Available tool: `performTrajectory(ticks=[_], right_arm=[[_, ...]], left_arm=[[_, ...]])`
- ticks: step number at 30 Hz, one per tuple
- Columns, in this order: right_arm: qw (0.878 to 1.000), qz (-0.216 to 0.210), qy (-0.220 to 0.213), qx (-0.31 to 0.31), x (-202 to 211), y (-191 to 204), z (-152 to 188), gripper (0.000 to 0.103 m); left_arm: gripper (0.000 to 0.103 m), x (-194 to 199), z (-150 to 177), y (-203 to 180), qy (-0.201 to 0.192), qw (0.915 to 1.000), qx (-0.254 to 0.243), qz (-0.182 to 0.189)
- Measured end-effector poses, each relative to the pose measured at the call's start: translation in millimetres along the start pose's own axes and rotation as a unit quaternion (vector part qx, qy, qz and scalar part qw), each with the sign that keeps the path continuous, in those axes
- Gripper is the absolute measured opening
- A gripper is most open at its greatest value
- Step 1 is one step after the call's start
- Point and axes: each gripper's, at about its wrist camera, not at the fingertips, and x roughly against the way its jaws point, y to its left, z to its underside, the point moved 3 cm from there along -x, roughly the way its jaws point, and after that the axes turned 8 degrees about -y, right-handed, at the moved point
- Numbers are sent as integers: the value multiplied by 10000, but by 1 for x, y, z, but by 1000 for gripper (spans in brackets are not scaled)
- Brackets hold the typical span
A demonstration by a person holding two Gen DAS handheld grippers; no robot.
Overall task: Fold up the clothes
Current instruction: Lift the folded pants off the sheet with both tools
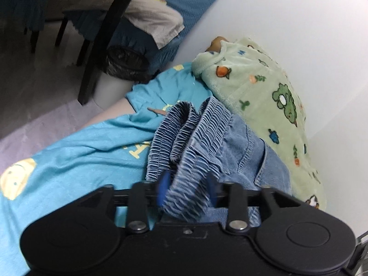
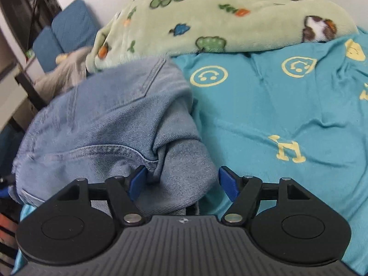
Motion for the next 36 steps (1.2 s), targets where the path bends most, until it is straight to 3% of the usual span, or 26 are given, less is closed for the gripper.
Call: performTrajectory(ticks=[4, 5, 8, 10, 13, 17, 25, 31, 36], right_arm=[[9996, -84, -263, -43, 17, 5, -3, 71], [9993, -120, -320, -146, 19, 3, -4, 71], [9973, -231, -460, -521, 25, -5, -9, 71], [9948, -299, -516, -822, 26, -12, -13, 71], [9907, -384, -541, -1184, 24, -20, -17, 71], [9877, -487, -571, -1373, 16, -24, -18, 71], [9875, -751, -426, -1321, -18, -27, -19, 75], [9728, -1256, -329, -1916, -42, -34, -18, 76], [9663, -1555, -401, -2011, -49, -25, -26, 79]], left_arm=[[73, 17, 17, -17, 19, 9988, -410, 282], [74, 16, 23, -21, 101, 9977, -522, 416], [74, 2, 41, -24, 436, 9963, -660, 329], [74, -10, 44, -17, 497, 9974, -432, 296], [76, -24, 42, -4, 379, 9991, 5, 196], [78, -37, 46, 4, 283, 9995, 16, -106], [79, -61, 47, 13, 279, 9986, 423, 172], [77, -69, 42, 12, 364, 9962, 705, 349], [78, -73, 37, 17, 480, 9911, 1116, 536]])
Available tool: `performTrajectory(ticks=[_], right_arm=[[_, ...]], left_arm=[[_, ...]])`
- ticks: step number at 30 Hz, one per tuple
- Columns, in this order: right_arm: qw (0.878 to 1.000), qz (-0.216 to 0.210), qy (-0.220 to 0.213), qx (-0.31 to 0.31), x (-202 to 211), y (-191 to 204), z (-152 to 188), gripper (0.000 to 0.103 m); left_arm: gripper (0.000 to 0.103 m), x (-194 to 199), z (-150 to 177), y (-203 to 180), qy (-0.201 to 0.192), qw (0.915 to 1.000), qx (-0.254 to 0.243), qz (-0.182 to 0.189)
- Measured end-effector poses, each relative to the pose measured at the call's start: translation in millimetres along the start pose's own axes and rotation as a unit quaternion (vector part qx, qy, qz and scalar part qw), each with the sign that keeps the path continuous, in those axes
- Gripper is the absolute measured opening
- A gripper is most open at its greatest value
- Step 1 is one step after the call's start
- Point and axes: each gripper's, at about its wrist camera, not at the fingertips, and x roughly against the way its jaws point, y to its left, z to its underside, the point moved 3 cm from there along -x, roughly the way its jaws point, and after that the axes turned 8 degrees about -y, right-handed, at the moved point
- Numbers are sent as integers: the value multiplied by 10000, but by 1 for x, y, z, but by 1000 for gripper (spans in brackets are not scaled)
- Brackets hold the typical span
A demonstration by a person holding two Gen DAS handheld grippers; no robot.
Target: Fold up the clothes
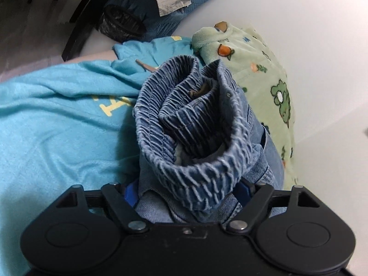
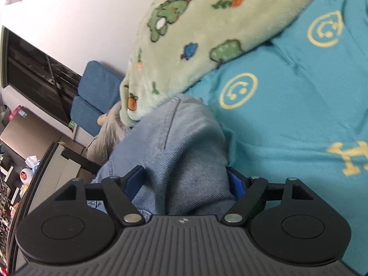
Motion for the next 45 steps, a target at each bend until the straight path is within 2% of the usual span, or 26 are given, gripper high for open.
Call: performTrajectory(ticks=[4, 5, 6, 7, 9, 10, 13, 22, 30, 36, 41, 45], right_arm=[[9997, 82, 159, -152, -11, -8, 8, 79], [9998, 141, 129, -66, -12, -5, 9, 74], [9997, 206, 82, 51, -12, -1, 9, 67], [9995, 270, 34, 168, -12, 3, 9, 64], [9984, 391, -20, 417, -14, 10, 10, 51], [9976, 427, -48, 534, -14, 13, 10, 50], [9959, 525, -143, 725, -9, 22, 8, 44], [9923, 658, -458, 948, 34, 59, -4, 41], [9848, 637, -853, 1369, 108, 100, -12, 41], [9839, 654, -1290, 1050, 172, 110, -24, 41], [9740, 748, -1811, 1138, 238, 116, -51, 41], [9620, 965, -2249, 1208, 301, 106, -80, 41]], left_arm=[[75, -10, -1, -2, 14, 9999, -112, -5], [72, -10, -1, -3, -13, 9999, -129, -36], [65, -10, -1, -4, -38, 9998, -151, -77], [56, -10, -2, -5, -51, 9997, -199, -114], [45, -8, -3, -9, -87, 9993, -335, -162], [39, -7, -4, -11, -100, 9991, -369, -199], [33, -1, -4, -17, -179, 9984, -486, -241], [30, 39, 0, -46, -151, 9982, -584, 63], [30, 85, 13, -77, -82, 9966, -680, 465], [30, 113, 28, -126, -145, 9908, -1009, 894], [30, 118, 58, -181, 54, 9839, -1148, 1365], [30, 112, 98, -235, 298, 9743, -1329, 1796]])
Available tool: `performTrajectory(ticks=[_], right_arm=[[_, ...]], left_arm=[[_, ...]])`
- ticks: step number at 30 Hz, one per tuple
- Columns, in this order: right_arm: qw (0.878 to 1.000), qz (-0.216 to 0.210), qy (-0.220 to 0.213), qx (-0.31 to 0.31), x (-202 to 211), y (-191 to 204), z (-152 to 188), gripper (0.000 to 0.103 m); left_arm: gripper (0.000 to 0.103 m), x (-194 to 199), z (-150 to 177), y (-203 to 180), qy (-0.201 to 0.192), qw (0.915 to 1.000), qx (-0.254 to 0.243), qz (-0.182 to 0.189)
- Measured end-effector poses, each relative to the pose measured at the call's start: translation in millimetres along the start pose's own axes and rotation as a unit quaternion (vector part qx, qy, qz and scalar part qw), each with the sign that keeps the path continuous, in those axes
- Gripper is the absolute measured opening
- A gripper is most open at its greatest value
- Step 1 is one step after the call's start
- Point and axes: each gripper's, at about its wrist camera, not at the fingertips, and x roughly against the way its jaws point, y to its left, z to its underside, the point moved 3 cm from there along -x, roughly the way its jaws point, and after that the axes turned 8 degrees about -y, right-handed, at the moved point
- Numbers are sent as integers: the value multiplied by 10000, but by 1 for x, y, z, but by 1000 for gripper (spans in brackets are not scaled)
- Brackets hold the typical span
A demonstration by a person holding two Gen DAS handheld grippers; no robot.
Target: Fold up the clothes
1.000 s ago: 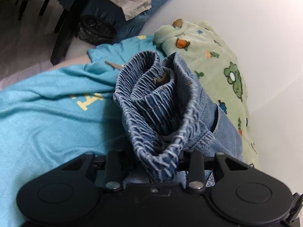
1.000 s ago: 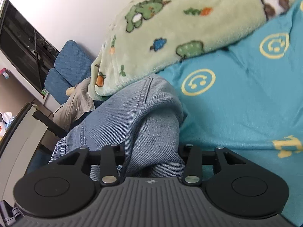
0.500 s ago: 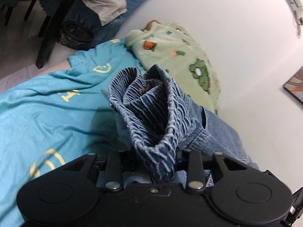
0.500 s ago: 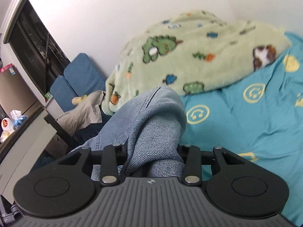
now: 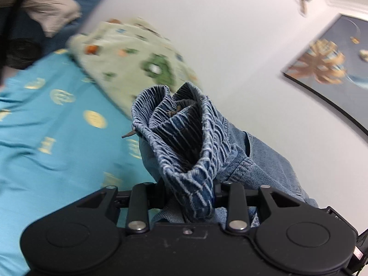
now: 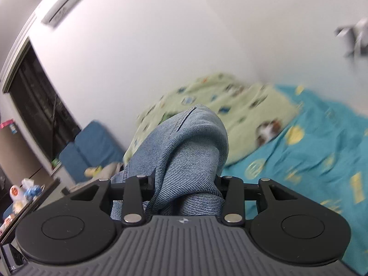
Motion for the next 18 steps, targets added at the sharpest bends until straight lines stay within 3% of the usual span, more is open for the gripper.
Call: performTrajectory(ticks=[5, 10, 13, 18], right_arm=[[9974, 530, -488, -10, 53, -60, -49, 41], [9905, 1065, -846, 181, 96, -118, -75, 41], [9848, 1303, -1086, 382, 114, -147, -73, 41], [9756, 1831, -1153, 380, 129, -203, -58, 41]], left_arm=[[30, -48, 43, -70, 432, 9972, -285, 540], [30, -93, 96, -122, 797, 9899, -777, 878], [30, -118, 133, -142, 1034, 9832, -1113, 1016], [30, -163, 184, -146, 1483, 9692, -1524, 1242]])
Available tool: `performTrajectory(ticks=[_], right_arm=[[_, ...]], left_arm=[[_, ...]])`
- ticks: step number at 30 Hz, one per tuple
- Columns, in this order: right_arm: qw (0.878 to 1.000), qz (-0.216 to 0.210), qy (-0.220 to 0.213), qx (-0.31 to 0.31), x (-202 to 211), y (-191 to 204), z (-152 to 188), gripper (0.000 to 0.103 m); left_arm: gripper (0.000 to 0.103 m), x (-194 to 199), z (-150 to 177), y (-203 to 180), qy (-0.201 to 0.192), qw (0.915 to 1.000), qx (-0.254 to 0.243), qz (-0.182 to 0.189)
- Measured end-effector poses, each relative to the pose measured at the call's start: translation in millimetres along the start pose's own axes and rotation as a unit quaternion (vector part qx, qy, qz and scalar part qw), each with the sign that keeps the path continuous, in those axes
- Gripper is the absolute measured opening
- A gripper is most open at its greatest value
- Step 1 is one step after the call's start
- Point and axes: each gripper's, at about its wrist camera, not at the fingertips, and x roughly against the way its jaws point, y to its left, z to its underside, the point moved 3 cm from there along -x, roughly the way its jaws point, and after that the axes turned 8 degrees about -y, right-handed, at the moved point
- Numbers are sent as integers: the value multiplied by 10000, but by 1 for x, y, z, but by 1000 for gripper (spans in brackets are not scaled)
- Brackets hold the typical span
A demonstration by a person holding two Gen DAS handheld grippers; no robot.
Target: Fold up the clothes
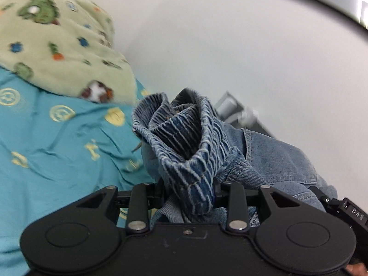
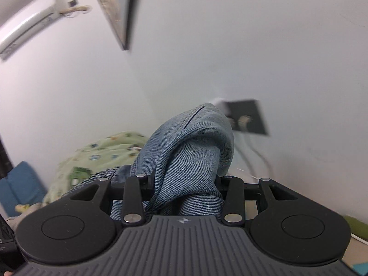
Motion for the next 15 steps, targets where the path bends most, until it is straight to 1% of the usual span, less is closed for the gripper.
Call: performTrajectory(ticks=[2, 5, 7, 9, 11, 13, 15], right_arm=[[9998, 189, 44, -14, -3, -21, 12, 41], [9987, 483, 156, -7, -10, -50, 39, 41], [9972, 678, 306, -54, -15, -65, 62, 41], [9939, 919, 598, -139, -20, -79, 87, 41], [9887, 1178, 901, -206, -23, -90, 111, 41], [9832, 1402, 1135, -291, -24, -102, 130, 41], [9812, 1468, 1192, -384, -23, -109, 141, 42]], left_arm=[[30, -21, 14, -1, 107, 9992, -364, 112], [30, -54, 35, 8, 362, 9976, -566, 191], [30, -73, 52, 12, 510, 9959, -710, 212], [31, -86, 66, 16, 556, 9947, -830, 262], [32, -92, 74, 22, 501, 9938, -906, 395], [34, -93, 77, 24, 485, 9936, -867, 545], [35, -91, 79, 24, 506, 9930, -913, 558]])
